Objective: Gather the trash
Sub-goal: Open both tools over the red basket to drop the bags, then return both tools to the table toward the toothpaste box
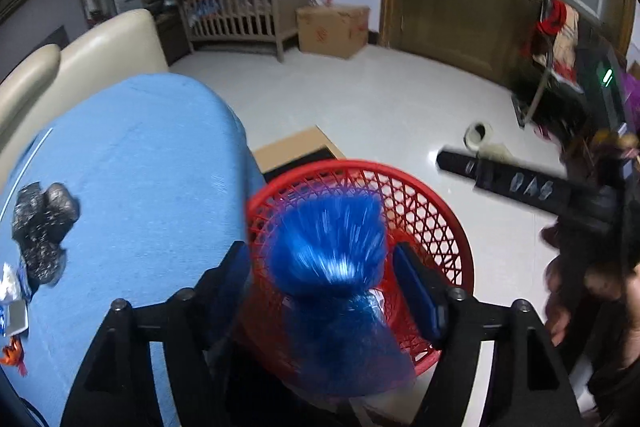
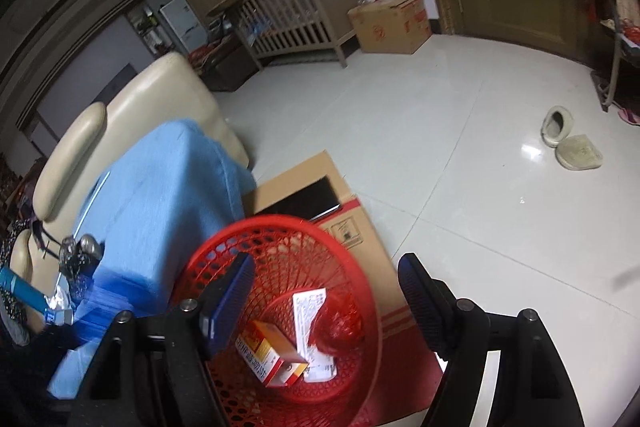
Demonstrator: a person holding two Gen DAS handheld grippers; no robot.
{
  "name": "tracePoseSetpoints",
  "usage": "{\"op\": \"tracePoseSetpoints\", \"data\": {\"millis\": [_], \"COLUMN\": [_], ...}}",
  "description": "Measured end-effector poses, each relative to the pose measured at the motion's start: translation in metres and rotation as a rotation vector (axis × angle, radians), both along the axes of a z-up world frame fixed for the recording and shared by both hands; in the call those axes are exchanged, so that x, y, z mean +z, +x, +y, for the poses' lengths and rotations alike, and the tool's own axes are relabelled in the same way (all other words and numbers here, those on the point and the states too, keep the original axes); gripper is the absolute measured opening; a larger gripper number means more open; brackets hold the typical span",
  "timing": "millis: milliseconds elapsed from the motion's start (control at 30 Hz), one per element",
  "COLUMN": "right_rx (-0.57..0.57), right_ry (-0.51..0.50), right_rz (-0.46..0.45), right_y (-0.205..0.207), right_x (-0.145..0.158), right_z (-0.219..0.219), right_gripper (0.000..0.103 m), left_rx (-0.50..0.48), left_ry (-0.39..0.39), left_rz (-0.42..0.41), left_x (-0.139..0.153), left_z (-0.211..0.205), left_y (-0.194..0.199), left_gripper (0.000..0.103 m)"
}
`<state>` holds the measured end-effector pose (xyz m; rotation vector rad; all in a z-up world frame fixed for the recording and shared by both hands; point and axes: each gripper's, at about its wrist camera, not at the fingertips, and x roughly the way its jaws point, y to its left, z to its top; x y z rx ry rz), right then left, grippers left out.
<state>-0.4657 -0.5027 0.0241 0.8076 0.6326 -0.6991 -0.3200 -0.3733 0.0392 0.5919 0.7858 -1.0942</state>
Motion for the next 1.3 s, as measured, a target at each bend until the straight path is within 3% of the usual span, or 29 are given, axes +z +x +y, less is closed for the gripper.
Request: {"op": "tracePoseSetpoints", "data": {"millis": [200, 500, 867, 1100, 1300], "right_rx": [-0.007, 0.105, 0.327, 0.487, 0.625], "right_ry": [-0.025, -0.06, -0.122, -0.164, -0.197], "right_rz": [0.006, -0.008, -0.018, -0.017, -0.008], "right_y": [-0.001, 0.033, 0.093, 0.126, 0.154], "right_x": [0.012, 0.033, 0.059, 0.074, 0.082], "right_z": [-0.001, 0.035, 0.12, 0.185, 0.23], "right_gripper": [0.077, 0.077, 0.077, 0.077, 0.077], "left_rx": [0.049, 0.329, 0.746, 0.894, 0.973], "left_ry": [-0.051, -0.161, -0.185, -0.212, -0.244], "left_rz": [0.044, 0.045, 0.087, 0.088, 0.109], "left_x": [0.014, 0.041, 0.019, 0.017, 0.012], "left_z": [0.019, 0.112, 0.261, 0.325, 0.354], "left_y": [0.018, 0.082, 0.131, 0.145, 0.15], "left_gripper": [0.077, 0.077, 0.078, 0.078, 0.078]}}
